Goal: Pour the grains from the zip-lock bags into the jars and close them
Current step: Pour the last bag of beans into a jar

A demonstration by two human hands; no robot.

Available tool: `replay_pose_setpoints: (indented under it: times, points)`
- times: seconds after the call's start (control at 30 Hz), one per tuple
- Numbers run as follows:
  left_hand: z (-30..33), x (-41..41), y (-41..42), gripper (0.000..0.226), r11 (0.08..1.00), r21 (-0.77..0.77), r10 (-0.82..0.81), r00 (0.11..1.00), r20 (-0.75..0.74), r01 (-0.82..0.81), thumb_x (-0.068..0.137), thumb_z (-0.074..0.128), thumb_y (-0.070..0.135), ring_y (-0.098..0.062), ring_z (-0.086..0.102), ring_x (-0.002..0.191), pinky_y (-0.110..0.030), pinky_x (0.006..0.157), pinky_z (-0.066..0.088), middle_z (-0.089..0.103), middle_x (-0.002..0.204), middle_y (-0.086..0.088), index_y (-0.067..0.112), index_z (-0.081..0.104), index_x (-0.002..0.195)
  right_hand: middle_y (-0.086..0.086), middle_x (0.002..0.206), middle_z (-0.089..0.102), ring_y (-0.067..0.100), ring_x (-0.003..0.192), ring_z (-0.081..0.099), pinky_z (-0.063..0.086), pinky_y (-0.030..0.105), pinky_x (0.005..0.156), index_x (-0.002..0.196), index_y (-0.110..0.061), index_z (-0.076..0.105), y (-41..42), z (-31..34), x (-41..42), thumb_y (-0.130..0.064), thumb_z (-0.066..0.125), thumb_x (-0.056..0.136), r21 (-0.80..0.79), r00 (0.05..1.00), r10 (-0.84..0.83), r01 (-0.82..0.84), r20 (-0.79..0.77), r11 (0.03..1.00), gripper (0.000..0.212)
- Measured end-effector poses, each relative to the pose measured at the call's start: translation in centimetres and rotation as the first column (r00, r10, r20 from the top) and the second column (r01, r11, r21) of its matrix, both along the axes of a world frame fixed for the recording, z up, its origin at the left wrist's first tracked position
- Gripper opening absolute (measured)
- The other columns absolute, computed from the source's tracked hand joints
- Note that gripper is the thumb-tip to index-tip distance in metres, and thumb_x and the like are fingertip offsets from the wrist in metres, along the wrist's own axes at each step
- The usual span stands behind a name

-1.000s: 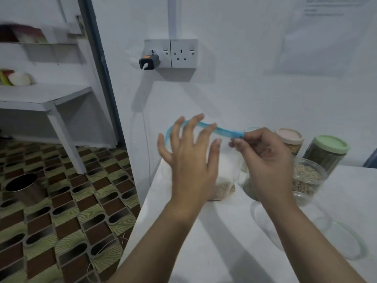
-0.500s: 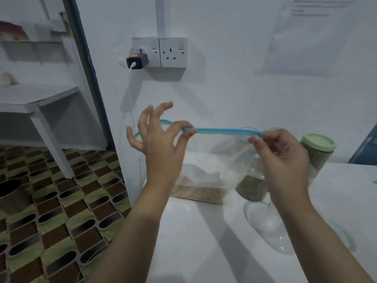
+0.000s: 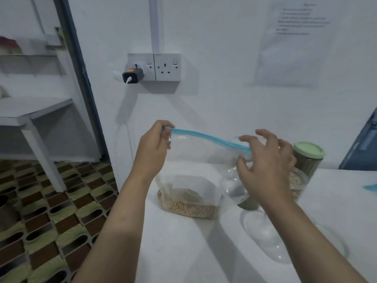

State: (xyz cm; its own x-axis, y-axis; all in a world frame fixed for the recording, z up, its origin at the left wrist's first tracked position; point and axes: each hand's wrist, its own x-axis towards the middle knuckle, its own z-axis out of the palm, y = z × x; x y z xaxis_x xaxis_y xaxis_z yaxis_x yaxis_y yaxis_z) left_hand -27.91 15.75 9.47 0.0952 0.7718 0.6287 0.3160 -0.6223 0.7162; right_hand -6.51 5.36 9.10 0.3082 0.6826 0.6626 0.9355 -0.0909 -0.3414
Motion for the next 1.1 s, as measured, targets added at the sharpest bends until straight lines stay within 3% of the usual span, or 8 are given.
replay_pose_setpoints:
  times: [0.1,0.2,0.33,0.53,0.67,0.83,1.0,1.1]
  points:
    - [1.7,1.0,0.1,0.022,0.993,0.042,-0.102,0.988,-0.113,0.107,0.106,0.036,0.017,-0.01,0.051,0.075,-0.023,0.072,0.044,0.053,0.079,0.004,0.029,0.055,0.102,-0.006,0.147,0.042,0.029,0.134,0.028,0.019,0.046,0.106,0.14,-0.035,0.047,1.0,2.6,-2.3,-0.042,0.054,0.094,-0.172,0.991,0.12,-0.108,0.059,0.979,0.047]
    - [2.2,2.1,0.0,0.018,0.983,0.1,-0.144,0.981,-0.128,0.157,0.106,0.038,0.021,-0.012,0.052,0.076,-0.026,0.073,0.045,0.055,0.079,0.003,0.028,0.055,0.107,-0.007,0.133,0.055,0.024,0.127,0.043,0.026,0.042,0.102,0.137,-0.032,0.049,3.8,4.3,-4.7,-0.047,0.045,0.099,-0.195,0.957,0.264,-0.238,0.121,0.951,0.041]
    - [0.3,2.0,0.6,0.021,0.977,0.015,-0.213,0.974,0.083,0.212,0.102,0.051,0.027,-0.005,0.058,0.091,-0.021,0.083,0.047,0.057,0.091,0.013,0.032,0.049,0.122,-0.001,0.085,0.068,0.025,0.083,0.062,0.044,0.034,0.065,0.094,-0.02,0.065,6.3,5.1,-5.5,-0.032,0.053,0.099,-0.051,0.928,0.367,-0.37,-0.061,0.928,0.018]
    - [-11.8,0.2,2.2,0.009,0.94,-0.301,-0.16,0.987,0.027,0.16,0.099,0.053,0.035,-0.001,0.057,0.1,-0.034,0.091,0.047,0.061,0.107,0.022,0.037,0.062,0.103,0.0,0.075,0.068,0.023,0.073,0.061,0.051,0.042,0.067,0.088,-0.016,0.067,5.9,5.6,-3.9,-0.027,0.057,0.095,0.247,0.903,0.403,-0.361,-0.151,0.899,0.016]
    - [-12.2,0.7,3.5,0.02,0.912,-0.381,-0.137,0.988,0.07,0.153,0.099,0.058,0.024,-0.008,0.053,0.076,-0.034,0.075,0.042,0.059,0.078,0.018,0.031,0.063,0.082,0.002,0.076,0.068,0.021,0.073,0.062,0.05,0.042,0.068,0.091,-0.013,0.067,5.3,5.8,-3.2,-0.024,0.057,0.096,0.339,0.892,0.426,-0.358,-0.15,0.87,0.016]
    - [-6.7,0.2,4.9,0.022,0.947,-0.279,-0.119,0.98,0.16,0.161,0.098,0.058,0.013,-0.006,0.056,0.067,-0.026,0.061,0.044,0.06,0.071,0.005,0.026,0.071,0.085,-0.007,0.073,0.066,0.008,0.07,0.06,0.045,0.021,0.067,0.087,-0.014,0.066,4.1,7.1,-0.9,-0.02,0.058,0.095,0.505,0.876,0.426,-0.269,-0.226,0.82,0.013]
    - [-2.8,-0.8,5.0,0.012,0.987,-0.096,-0.111,0.982,0.153,0.126,0.095,0.062,0.012,-0.009,0.06,0.071,-0.017,0.067,0.048,0.065,0.072,0.001,0.014,0.073,0.089,-0.012,0.074,0.064,0.018,0.074,0.064,0.053,0.031,0.07,0.087,-0.021,0.063,3.5,7.2,1.6,-0.024,0.056,0.098,0.54,0.839,0.412,-0.176,-0.354,0.823,0.013]
    - [-4.4,-1.7,5.3,0.017,0.987,-0.112,-0.108,0.994,0.036,0.111,0.097,0.06,0.016,-0.006,0.062,0.076,-0.015,0.067,0.049,0.068,0.073,0.009,0.023,0.072,0.088,-0.011,0.076,0.065,0.021,0.074,0.064,0.053,0.032,0.07,0.087,-0.021,0.064,3.5,5.2,1.7,-0.024,0.057,0.098,0.492,0.828,0.399,-0.176,-0.394,0.852,0.013]
